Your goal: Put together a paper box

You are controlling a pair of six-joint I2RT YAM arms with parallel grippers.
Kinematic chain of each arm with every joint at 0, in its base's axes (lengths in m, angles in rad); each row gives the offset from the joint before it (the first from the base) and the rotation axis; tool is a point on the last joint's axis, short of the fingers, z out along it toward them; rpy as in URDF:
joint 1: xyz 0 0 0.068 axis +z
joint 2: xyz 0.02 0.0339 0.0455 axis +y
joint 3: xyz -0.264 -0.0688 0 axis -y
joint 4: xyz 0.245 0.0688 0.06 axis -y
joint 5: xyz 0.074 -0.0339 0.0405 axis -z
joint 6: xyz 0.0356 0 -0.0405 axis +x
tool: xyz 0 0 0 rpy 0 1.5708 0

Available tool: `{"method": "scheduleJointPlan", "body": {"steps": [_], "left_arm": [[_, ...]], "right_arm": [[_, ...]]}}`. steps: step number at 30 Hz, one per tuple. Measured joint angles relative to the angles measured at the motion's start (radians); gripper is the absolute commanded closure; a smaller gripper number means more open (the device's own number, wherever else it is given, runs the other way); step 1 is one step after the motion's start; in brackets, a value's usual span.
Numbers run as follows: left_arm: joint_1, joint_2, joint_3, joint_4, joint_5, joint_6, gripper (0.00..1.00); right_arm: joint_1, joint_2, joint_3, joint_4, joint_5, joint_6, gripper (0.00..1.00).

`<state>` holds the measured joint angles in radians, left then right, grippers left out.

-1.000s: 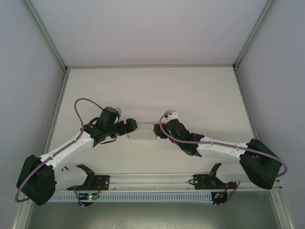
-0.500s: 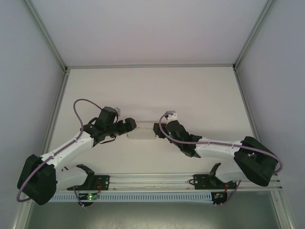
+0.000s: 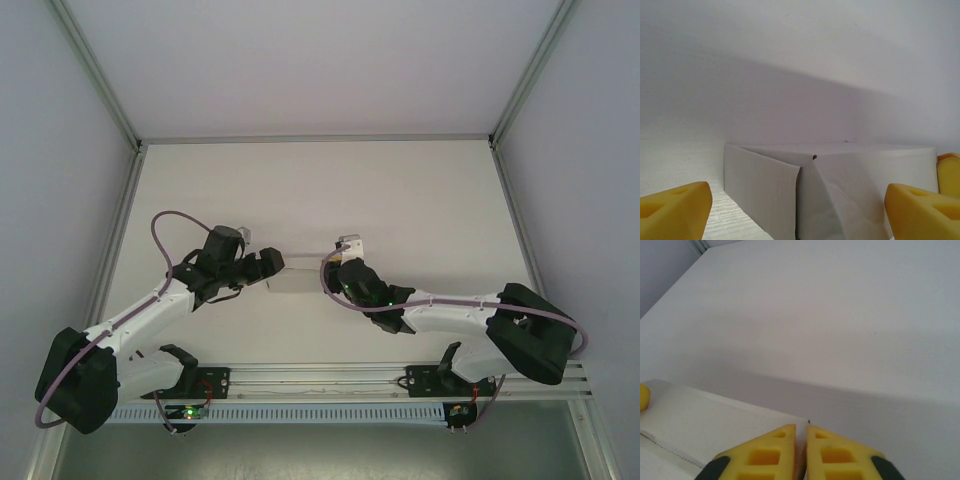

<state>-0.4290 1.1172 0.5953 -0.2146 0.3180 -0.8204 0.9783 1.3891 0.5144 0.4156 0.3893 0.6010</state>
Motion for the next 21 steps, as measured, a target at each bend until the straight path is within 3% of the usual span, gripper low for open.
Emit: {"method": "scheduleJointPlan", "body": {"steps": [10,15,21], "left_arm": [[0.035,0.0,-0.014,0.041,0.038,-0.018,0.19],[0.039,-0.025,-0.088,0.137,0.07,-0.034,0.26],[0.039,-0.08,-0.177,0.243,0.075,-0.052,0.27]], "right_arm": [[0.002,0.016,0.015,-0.003,0.025,-0.031,0.9],[0.008,0.013,0.015,-0.013,0.032,-0.033,0.9],[0.013,0.013,0.016,-0.017,0.031,-0.033,0.9]]}}
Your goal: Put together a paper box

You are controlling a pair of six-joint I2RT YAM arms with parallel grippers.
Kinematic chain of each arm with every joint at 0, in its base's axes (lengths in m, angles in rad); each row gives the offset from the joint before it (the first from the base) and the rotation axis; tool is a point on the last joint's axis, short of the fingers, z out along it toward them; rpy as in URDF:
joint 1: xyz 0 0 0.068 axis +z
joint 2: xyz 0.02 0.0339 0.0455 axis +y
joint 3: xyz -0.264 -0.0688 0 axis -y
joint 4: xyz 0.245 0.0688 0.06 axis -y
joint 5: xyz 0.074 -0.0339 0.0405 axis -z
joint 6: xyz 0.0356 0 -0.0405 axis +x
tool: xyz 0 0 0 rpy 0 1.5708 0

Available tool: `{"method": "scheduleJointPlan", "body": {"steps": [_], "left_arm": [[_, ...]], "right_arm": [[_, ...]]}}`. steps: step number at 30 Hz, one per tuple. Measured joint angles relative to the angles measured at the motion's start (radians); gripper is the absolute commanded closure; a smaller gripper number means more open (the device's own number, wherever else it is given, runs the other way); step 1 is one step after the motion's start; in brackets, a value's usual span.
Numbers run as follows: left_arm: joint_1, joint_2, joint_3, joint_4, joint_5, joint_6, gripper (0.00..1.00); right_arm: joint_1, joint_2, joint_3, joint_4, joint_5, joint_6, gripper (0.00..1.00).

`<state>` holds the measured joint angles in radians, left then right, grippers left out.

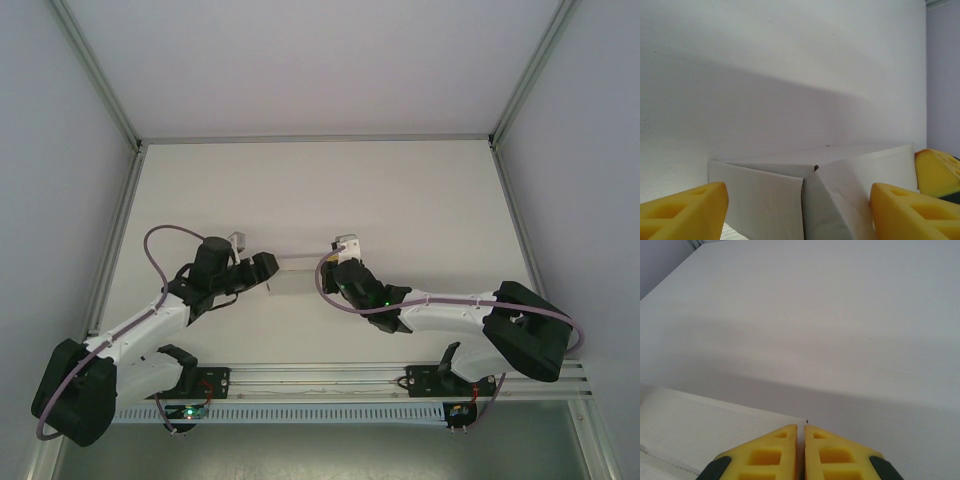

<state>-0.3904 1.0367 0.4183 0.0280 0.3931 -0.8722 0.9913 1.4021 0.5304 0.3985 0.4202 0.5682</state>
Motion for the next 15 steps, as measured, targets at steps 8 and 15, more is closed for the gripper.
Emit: {"method": "scheduleJointPlan", "body": {"steps": [8,15], "left_arm": [[0.007,-0.029,-0.033,0.037,0.005,-0.014,0.34],[0.063,-0.082,-0.048,0.005,0.016,-0.018,0.32]], "right_arm": [[0.0,0.0,0.001,-0.001,-0.006,0.001,0.91],[0.0,0.0,0.008,-0.015,-0.005,0.001,0.92]]}}
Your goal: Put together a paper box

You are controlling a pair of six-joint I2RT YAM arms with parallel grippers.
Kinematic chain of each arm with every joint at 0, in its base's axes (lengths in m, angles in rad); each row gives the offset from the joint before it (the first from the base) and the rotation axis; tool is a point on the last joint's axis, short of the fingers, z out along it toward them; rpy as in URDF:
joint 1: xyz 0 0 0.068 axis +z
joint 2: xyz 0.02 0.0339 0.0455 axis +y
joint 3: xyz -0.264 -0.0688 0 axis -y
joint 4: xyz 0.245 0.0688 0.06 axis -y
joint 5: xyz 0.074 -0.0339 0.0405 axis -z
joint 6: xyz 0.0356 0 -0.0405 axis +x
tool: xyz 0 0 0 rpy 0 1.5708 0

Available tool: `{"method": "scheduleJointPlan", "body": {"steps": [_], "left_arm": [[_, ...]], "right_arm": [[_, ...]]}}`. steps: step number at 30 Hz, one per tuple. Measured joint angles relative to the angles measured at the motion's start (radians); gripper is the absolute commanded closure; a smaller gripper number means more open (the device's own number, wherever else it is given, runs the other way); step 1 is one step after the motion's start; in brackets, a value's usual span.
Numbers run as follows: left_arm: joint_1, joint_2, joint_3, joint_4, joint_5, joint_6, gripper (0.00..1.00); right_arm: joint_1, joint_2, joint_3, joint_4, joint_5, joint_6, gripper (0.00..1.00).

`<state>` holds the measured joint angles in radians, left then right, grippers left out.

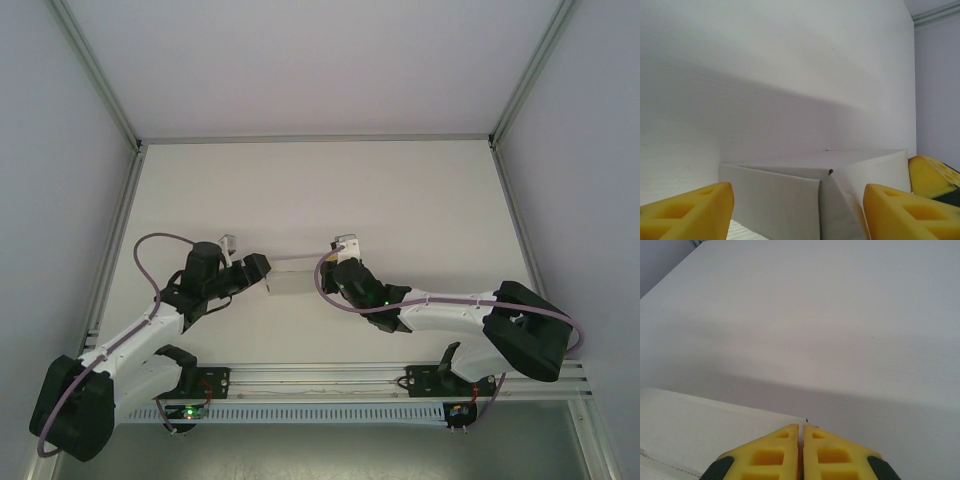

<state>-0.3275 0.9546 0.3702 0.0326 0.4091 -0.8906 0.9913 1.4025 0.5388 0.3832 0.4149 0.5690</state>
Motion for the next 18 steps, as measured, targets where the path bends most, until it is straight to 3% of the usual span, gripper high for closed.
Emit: {"method": "scheduleJointPlan", "body": {"steps": [7,11,18], "left_arm": [[0.018,0.018,-0.029,0.061,0.034,-0.005,0.35],[0.022,0.055,-0.049,0.146,0.079,-0.008,0.5],[0.022,0.002,-0.123,0.247,0.097,-0.008,0.61]], "right_arm": [[0.0,0.0,0.005,-0.009,0.0,0.0,0.92],[0.0,0.001,0.009,-0.019,0.003,0.0,0.92],[0.002,0.001,0.009,-0.019,0.001,0.0,0.92]]}}
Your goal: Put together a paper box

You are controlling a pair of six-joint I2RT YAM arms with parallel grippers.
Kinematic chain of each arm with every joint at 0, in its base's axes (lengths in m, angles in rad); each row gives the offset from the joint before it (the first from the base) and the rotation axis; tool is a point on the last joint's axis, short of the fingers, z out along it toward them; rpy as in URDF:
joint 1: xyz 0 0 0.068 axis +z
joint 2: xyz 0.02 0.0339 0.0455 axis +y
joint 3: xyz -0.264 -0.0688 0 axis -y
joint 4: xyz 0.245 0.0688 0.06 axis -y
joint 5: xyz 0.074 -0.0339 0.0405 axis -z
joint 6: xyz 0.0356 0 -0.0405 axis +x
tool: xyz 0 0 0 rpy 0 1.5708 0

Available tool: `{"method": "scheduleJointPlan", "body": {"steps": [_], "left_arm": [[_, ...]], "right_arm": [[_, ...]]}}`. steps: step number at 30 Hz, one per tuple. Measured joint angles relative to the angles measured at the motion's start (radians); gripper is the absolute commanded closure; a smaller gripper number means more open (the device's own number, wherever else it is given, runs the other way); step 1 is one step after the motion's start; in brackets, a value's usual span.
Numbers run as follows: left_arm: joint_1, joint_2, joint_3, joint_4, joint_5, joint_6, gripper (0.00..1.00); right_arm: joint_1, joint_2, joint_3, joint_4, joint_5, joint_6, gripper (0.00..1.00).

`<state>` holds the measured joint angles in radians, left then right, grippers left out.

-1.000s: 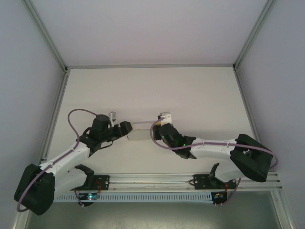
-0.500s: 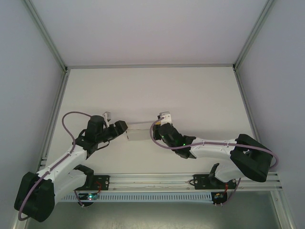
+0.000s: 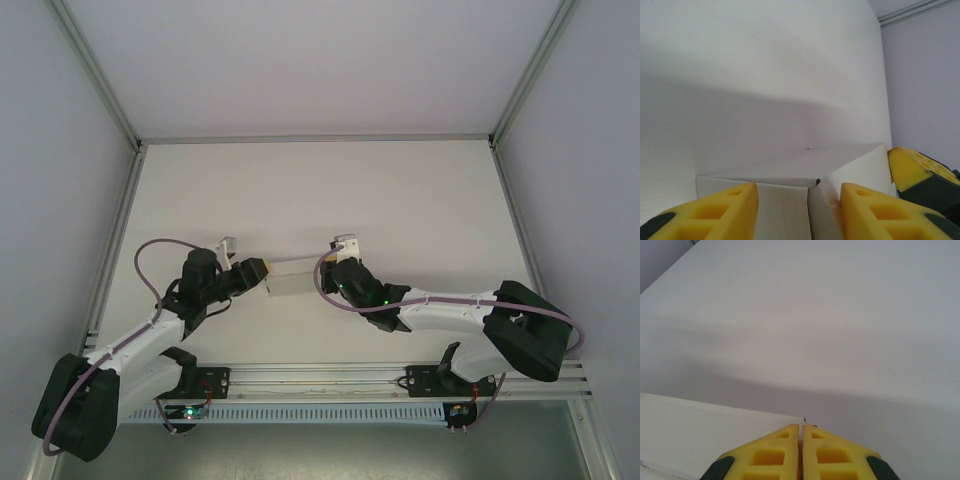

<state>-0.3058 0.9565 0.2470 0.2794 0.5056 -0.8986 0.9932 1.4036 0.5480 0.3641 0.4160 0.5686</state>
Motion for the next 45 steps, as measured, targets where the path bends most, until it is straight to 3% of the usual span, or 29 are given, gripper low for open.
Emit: {"method": "scheduleJointPlan", "body": {"steps": [6,13,15,17,25,32,38,45], "left_arm": [[-0.021,-0.061,-0.07,0.077,-0.019,0.009,0.72],[-0.124,-0.104,-0.111,0.119,-0.182,0.079,0.85],[-0.156,-0.119,-0.124,0.13,-0.235,0.096,0.96],[-0.18,-0.136,-0.135,0.137,-0.277,0.11,1.0],[-0.272,-0.153,-0.156,0.16,-0.43,0.143,1.0],[-0.341,-0.022,-0.1,0.209,-0.577,0.175,1.0],[-0.344,0.037,-0.069,0.231,-0.604,0.208,1.0],[-0.358,-0.003,-0.069,0.19,-0.612,0.23,1.0]], "right_arm": [[0.0,0.006,0.0,0.016,-0.016,-0.006,0.92],[0.0,0.006,-0.007,0.032,-0.017,-0.039,0.92],[0.0,0.003,-0.02,0.051,-0.021,-0.053,0.92],[0.0,-0.002,-0.035,0.077,-0.028,-0.074,0.92],[-0.001,0.001,-0.082,0.182,-0.056,-0.185,0.96],[-0.008,-0.003,-0.129,0.267,-0.059,-0.232,0.98],[-0.01,-0.003,-0.139,0.294,-0.062,-0.236,0.97],[-0.009,-0.023,-0.156,0.296,-0.074,-0.236,0.97]]}}
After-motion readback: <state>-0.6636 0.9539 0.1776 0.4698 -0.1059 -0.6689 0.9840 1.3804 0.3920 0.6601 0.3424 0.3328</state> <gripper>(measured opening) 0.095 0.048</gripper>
